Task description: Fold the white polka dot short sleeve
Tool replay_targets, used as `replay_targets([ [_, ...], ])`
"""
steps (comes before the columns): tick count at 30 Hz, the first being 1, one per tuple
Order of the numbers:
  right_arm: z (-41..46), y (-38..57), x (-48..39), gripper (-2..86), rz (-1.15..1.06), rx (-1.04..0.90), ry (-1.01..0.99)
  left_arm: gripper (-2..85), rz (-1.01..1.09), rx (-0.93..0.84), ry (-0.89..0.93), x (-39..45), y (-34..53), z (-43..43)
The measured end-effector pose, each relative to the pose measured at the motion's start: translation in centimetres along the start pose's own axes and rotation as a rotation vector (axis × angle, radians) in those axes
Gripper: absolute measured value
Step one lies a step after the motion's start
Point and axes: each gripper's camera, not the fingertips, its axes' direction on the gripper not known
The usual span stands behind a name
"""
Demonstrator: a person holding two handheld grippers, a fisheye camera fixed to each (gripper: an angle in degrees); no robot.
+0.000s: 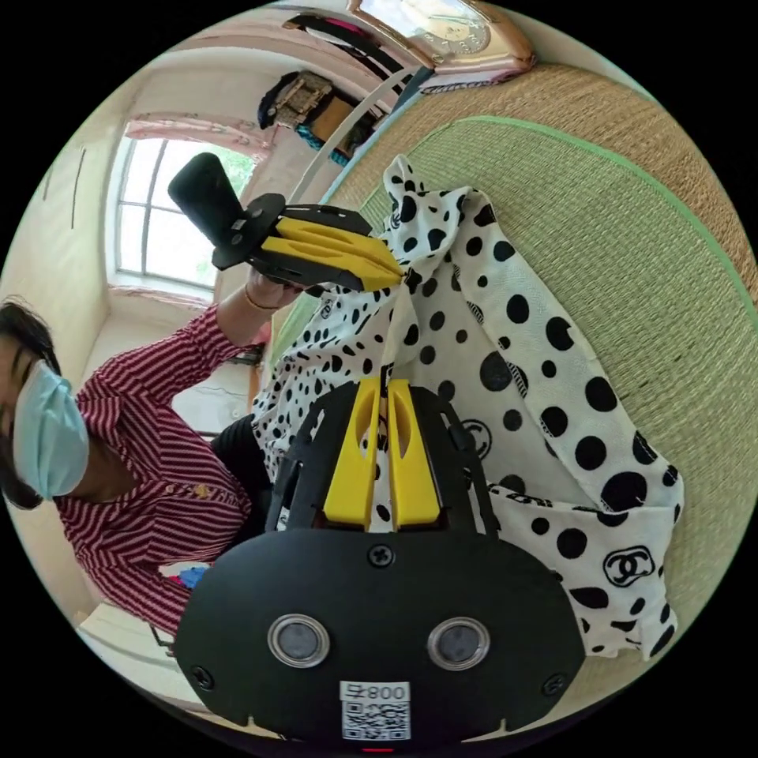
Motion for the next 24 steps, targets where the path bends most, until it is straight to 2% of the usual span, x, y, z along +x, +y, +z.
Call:
replay_targets([
  [3, -0.5, 0.5, 2.4, 2.0, 0.049, -0.018, -0.118, 0.6, -0.007, -0.032, 0.004, -0.7, -0.5, 0.8],
  [5, -1.0, 1.1, 3.3, 2.2, 0.084, -0.004, -0.124, 0.7, -0.022, -0.069, -0.014, -1.3, -0.9, 1.6],
  [8, -2.9, 3.0, 3.1, 3.1, 0.131, 0.091, -0.034, 1.2, -0.048, -0.079, -0.003, -2.2, -1.1, 2.0],
  [13, -7.9, 9.9, 0.7, 2.3, 0.181, 0.358, 0.150, 2.5, -0.080, -0.029, 0.035, -3.6, -0.9, 0.9],
  [16, -8.4, 13.9, -0.4, 0.8, 0.242, 0.427, 0.287, 3.0, -0.101, -0.002, 0.029, -4.4, -0.6, 0.0],
  [20, -7.2, 16.5, 0.7, 0.3, 0.350, 0.408, 0.424, 3.3, -0.148, -0.047, -0.003, -5.9, -0.7, 0.5],
  [24, -6.9, 18.6, 1.6, 0.1, 0.385, 0.478, 0.392, 4.1, -0.111, 0.013, 0.015, -5.2, -1.7, -0.6],
])
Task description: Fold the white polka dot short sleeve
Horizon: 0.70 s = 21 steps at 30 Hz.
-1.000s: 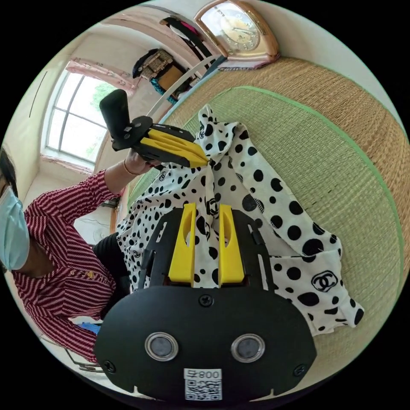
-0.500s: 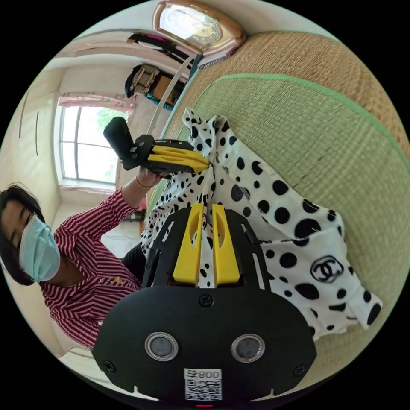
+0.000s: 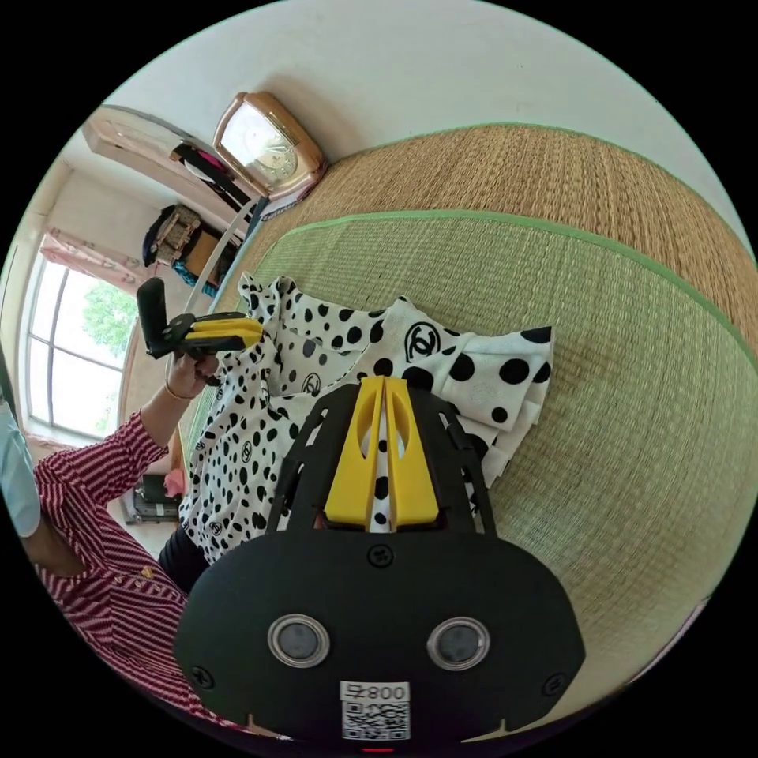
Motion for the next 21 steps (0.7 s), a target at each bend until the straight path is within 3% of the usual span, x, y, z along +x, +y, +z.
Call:
replay_targets([
  [6, -0.3, 2.0, 0.0, 0.0, 0.018, 0.051, 0.021, 6.3, 0.120, 0.014, 0.058, 3.1, -4.2, 1.1],
  [9, -0.6, 2.7, 0.0, 0.0, 0.016, 0.056, 0.025, 6.5, 0.137, 0.000, 0.203, 3.2, -5.7, 2.7],
  [15, -1.2, 4.1, 0.5, 0.0, 0.026, 0.071, 0.008, 3.5, 0.152, -0.198, 0.243, 2.8, -8.1, 7.4],
  [21, -2.5, 5.7, 2.3, 0.0, 0.078, 0.121, -0.019, 1.7, 0.067, -0.102, 0.339, -0.3, -8.2, 7.1],
])
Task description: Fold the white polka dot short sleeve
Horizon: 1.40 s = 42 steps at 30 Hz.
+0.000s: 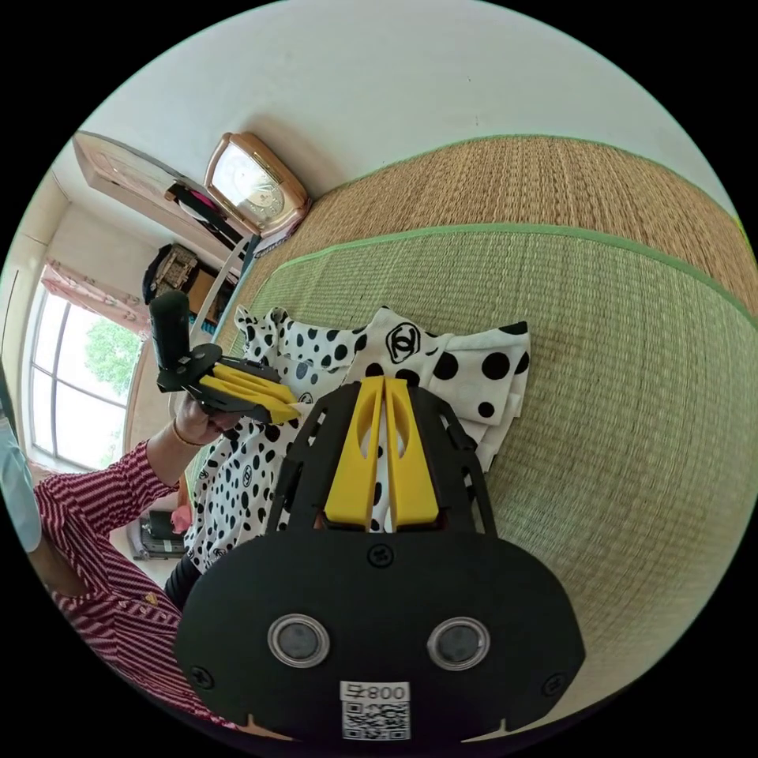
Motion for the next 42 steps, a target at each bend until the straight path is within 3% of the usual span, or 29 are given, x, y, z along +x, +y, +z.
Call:
replay_targets([
  [10, -1.9, 1.2, -2.1, 0.0, -0.052, 0.055, -0.019, 5.3, -0.030, 0.087, -0.041, -1.8, 3.4, -2.3],
  [18, -0.3, 0.8, -1.3, 0.1, -0.010, 0.024, 0.079, 1.3, -0.277, 0.145, -0.409, -6.4, 9.5, -5.4],
  [21, -0.6, 1.2, -0.9, 0.1, 0.008, 0.034, 0.058, 0.6, -0.313, 0.179, -0.326, -8.3, 10.6, -4.8],
  [29, -3.1, 2.9, -0.7, 0.0, 0.054, 0.104, 0.089, 0.2, -0.357, 0.213, -0.492, -9.9, 13.1, -3.3],
  [36, -5.1, 5.0, -0.3, 0.1, 0.069, 0.108, 0.056, 0.1, -0.321, 0.277, -0.416, -10.4, 15.9, -3.0],
  [42, -8.4, 10.2, 0.3, 0.0, 0.111, 0.144, 0.075, 0.1, -0.338, 0.231, -0.493, -11.8, 19.1, -1.5],
])
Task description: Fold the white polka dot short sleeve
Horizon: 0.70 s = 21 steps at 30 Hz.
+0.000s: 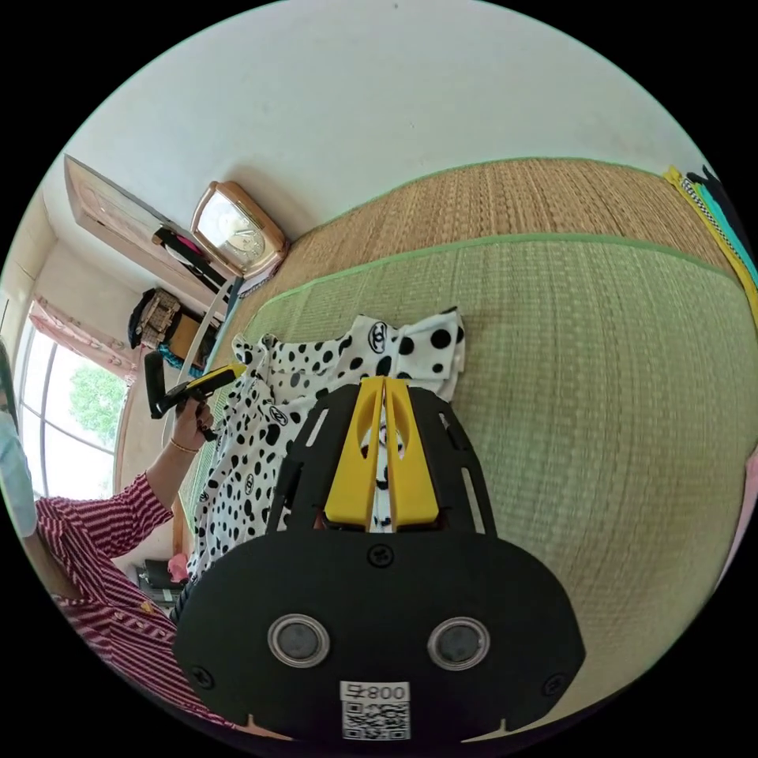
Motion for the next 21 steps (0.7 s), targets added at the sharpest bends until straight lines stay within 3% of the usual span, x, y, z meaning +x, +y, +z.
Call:
replay_targets([
  [6, -0.3, 1.9, 3.1, 0.1, 0.081, -0.026, -0.015, 0.1, -0.063, -0.008, 0.013, -4.0, 1.5, 2.1],
  [12, -3.6, 4.2, 0.6, 0.1, 0.045, -0.001, 0.006, 0.2, -0.090, 0.056, 0.084, -6.1, 6.2, 0.7],
  [18, -4.7, 10.2, 0.3, 0.1, 0.091, -0.076, 0.009, 0.1, -0.154, -0.069, 0.042, -10.2, 11.5, 4.6],
  [21, -4.7, 11.9, 1.6, 0.1, 0.132, -0.084, -0.002, 0.1, -0.206, -0.034, 0.108, -13.1, 12.1, 5.1],
])
